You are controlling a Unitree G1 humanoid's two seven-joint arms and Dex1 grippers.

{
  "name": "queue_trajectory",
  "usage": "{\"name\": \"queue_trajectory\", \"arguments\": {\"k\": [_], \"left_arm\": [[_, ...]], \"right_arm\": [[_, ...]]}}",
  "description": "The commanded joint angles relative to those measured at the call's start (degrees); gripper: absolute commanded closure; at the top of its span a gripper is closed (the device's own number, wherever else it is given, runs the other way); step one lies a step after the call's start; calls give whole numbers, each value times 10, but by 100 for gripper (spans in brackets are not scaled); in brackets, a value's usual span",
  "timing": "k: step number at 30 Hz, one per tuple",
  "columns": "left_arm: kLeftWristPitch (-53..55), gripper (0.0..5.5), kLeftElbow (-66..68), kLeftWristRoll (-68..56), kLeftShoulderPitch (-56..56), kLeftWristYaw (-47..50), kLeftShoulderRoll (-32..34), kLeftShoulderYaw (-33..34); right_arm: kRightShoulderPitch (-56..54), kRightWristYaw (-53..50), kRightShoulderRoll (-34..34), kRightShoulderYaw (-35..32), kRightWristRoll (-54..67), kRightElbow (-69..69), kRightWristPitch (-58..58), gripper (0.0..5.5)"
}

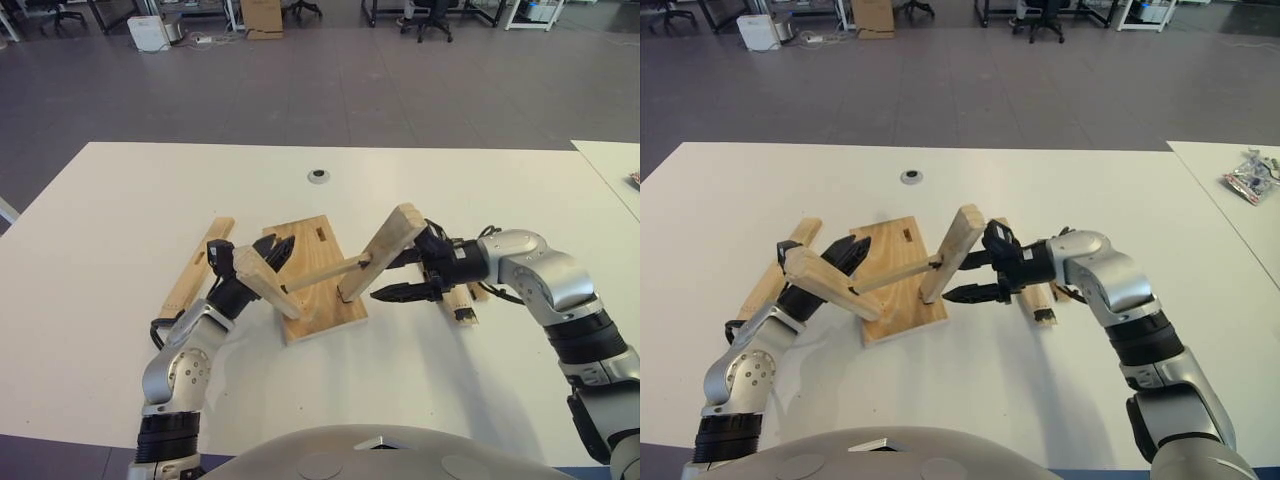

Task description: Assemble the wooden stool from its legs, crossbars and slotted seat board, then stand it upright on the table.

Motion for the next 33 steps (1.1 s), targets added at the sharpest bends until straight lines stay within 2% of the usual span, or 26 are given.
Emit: {"name": "queue_trajectory", "arguments": {"k": [1,7,9,12,15,16,19,22,25,27,30,33], "left_arm": [[6,229,-1,4,-1,0,3,-1],[6,229,-6,4,7,3,0,-1],[5,229,-9,4,11,4,-2,-3],[2,229,-29,-2,23,11,-5,3],[-9,229,-35,-1,38,17,-16,9],[-10,229,-34,0,39,18,-19,7],[-12,229,-30,2,34,20,-24,4],[-10,229,-26,3,27,17,-23,3],[-4,229,-22,2,16,12,-14,4],[-3,229,-22,2,15,12,-12,5],[-3,229,-22,2,15,14,-12,3],[-4,229,-20,2,12,14,-14,1]], "right_arm": [[-4,-89,51,-52,8,35,3,211],[-2,-162,75,-97,-16,78,-45,211],[-9,-215,90,-139,-16,61,-75,211],[-16,-342,116,-244,6,-27,-100,211],[-29,-422,136,-277,33,-129,-94,211],[-40,-435,135,-265,13,-145,-109,211],[-53,-427,108,-168,-136,-155,-243,211],[-54,-419,81,-62,-290,-82,-371,211],[-33,-419,44,28,-430,18,-413,211],[-2,-373,16,78,-475,44,-407,211],[15,-352,14,97,-478,30,-411,211],[-24,-385,36,61,-443,7,-441,211]]}}
